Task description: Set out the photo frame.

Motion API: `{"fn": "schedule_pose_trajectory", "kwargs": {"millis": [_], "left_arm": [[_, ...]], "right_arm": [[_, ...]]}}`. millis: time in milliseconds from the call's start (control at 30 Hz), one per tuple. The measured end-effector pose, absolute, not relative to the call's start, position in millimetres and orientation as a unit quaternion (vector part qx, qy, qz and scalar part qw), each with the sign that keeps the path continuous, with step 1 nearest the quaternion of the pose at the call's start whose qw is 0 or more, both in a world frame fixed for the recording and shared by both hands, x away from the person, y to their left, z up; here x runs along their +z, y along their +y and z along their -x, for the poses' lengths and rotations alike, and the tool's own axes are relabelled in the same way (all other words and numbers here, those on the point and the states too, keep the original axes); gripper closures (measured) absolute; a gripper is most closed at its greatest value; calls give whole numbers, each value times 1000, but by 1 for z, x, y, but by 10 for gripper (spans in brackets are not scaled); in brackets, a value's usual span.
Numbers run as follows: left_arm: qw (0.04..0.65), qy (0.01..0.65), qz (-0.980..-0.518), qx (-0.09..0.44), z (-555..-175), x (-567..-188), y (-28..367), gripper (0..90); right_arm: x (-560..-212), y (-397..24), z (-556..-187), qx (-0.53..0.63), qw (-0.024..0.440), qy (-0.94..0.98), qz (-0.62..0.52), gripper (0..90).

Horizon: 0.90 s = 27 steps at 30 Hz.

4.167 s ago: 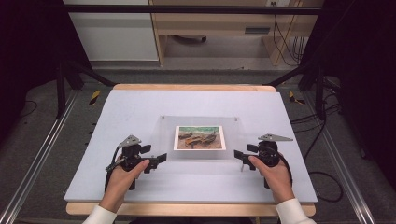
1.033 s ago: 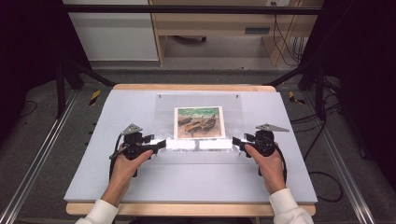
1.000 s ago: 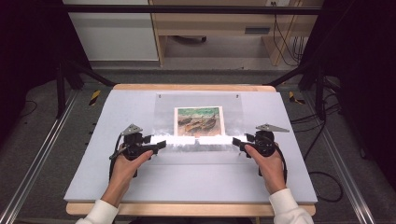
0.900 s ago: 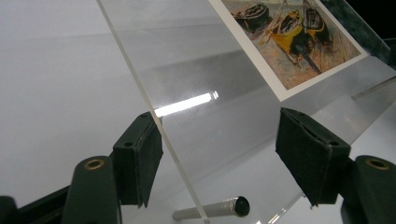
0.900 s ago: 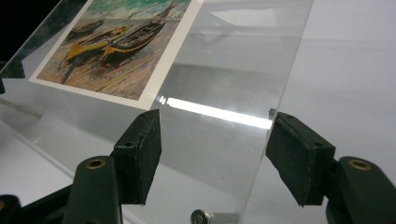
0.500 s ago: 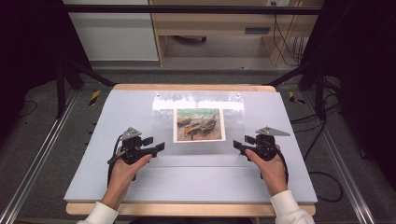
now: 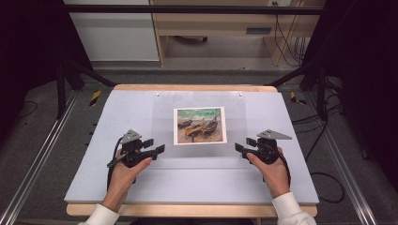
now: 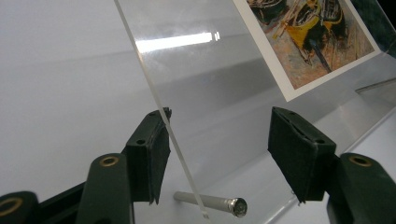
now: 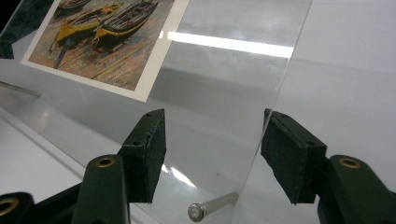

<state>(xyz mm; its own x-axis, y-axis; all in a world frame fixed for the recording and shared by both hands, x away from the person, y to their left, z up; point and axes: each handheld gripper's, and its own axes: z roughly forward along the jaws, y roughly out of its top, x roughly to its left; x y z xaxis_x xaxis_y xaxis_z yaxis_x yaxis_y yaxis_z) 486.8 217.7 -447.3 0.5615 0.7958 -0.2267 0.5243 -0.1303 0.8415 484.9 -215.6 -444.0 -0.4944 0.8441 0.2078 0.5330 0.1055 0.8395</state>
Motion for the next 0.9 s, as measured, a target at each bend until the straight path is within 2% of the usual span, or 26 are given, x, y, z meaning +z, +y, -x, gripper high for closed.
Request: {"fn": "schedule_pose_trajectory", "kwargs": {"millis": [900], "left_arm": [[482,447,-740,145,-481,-446,219,423]], "right_arm": [[-444,-216,-477,465,173,729,-471,449]]}}
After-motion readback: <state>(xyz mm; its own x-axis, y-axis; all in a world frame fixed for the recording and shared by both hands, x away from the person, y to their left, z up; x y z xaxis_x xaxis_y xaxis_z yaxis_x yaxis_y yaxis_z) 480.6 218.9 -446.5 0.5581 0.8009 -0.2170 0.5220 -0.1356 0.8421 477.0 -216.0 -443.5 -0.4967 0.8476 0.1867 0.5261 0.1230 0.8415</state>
